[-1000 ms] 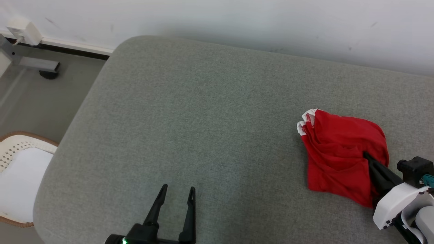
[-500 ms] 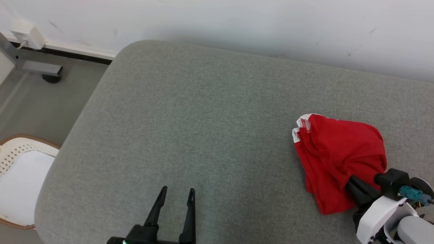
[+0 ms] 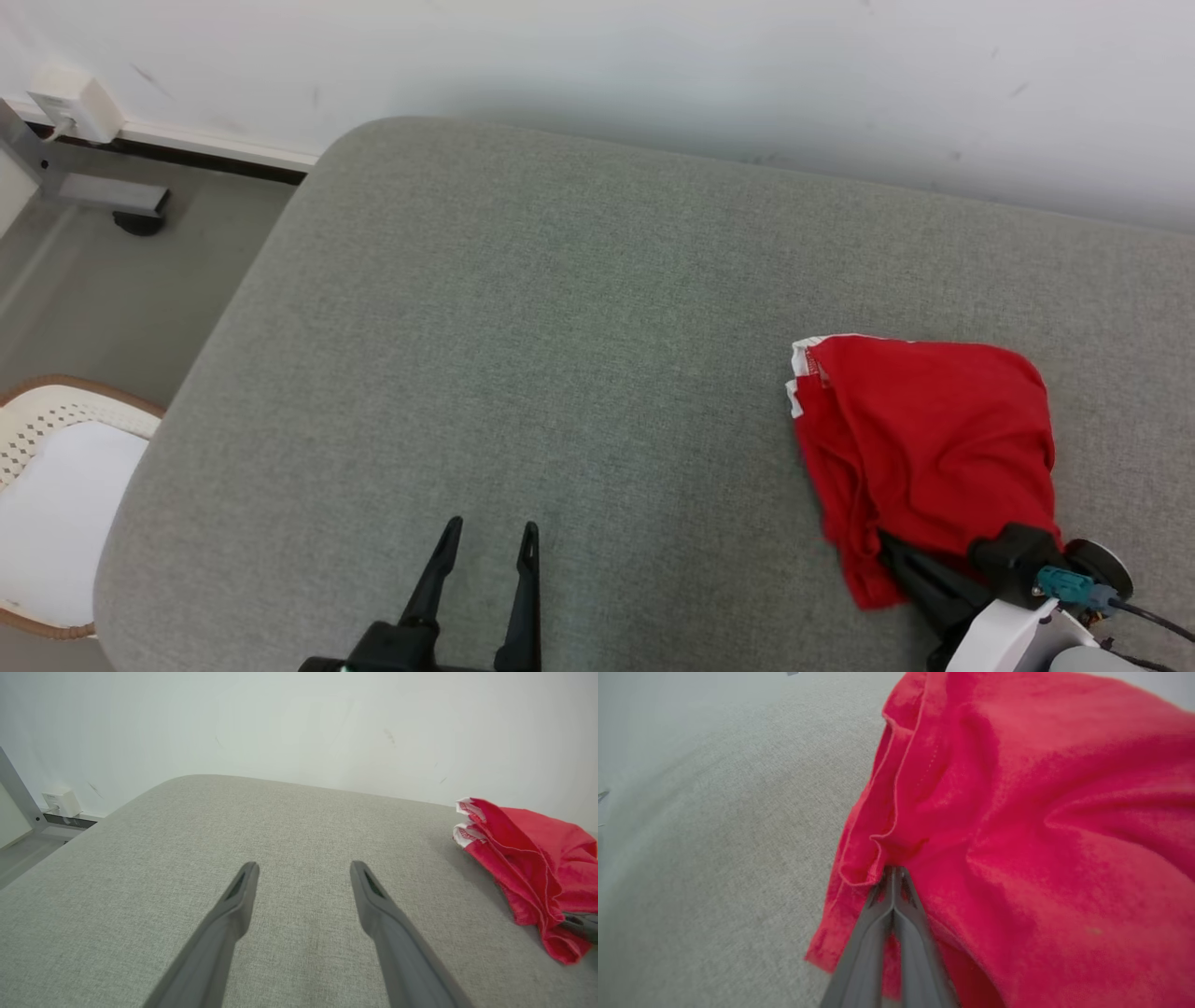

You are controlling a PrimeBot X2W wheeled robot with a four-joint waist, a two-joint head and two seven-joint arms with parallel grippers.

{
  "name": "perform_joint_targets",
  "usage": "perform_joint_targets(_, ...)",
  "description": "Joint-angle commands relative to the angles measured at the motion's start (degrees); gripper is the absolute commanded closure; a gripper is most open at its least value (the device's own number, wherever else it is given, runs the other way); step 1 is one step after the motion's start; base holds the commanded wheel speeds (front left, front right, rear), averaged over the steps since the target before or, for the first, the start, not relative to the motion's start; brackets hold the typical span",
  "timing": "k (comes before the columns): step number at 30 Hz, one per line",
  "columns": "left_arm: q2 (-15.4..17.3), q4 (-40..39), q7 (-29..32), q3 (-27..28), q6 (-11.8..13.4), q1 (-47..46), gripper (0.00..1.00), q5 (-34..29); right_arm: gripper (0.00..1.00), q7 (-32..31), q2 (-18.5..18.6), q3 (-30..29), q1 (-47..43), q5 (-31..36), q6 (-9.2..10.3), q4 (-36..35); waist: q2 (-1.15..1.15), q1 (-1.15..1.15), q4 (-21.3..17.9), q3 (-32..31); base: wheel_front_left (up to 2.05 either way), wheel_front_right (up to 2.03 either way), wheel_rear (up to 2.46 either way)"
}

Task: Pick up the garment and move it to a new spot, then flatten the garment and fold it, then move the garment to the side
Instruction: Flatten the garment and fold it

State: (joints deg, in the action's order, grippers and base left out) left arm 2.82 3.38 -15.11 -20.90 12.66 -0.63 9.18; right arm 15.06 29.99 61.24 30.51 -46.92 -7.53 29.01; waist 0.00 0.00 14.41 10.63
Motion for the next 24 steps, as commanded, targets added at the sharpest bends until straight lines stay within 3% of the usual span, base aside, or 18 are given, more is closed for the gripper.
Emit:
perform_joint_targets(1, 0.2, 0.2, 0.0, 0.1, 0.2, 0.8, 0.00, 0.8, 1.00, 0.1, -0.7, 0.7, -0.1, -0.1, 0.12, -0.1, 0.00, 0.00, 0.0, -0.3, 0.00, 0.00, 0.00)
perform_joint_targets(16, 0.2, 0.8, 0.0, 2.1, 0.0, 3.4, 0.00, 1.3, 1.00, 0.0, -5.6, 4.0, -3.2, 0.6, 0.13, -2.4, 0.00, 0.00, -4.0, -5.3, 0.00, 0.00, 0.00)
perform_joint_targets(21, 0.2, 1.0, 0.0, 4.8, -0.9, 5.6, 0.00, 0.1, 0.99, 0.0, -5.5, 0.4, -6.0, 0.4, 0.13, -5.1, 0.00, 0.00, -7.6, -8.7, 0.00, 0.00, 0.00)
perform_joint_targets(24, 0.3, 1.3, 0.0, 6.3, -2.0, 6.9, 0.00, -0.7, 0.69, 0.0, -4.5, -5.1, -8.8, 2.0, 0.13, -6.6, 0.00, 0.00, -9.6, -10.7, 0.00, 0.00, 0.00)
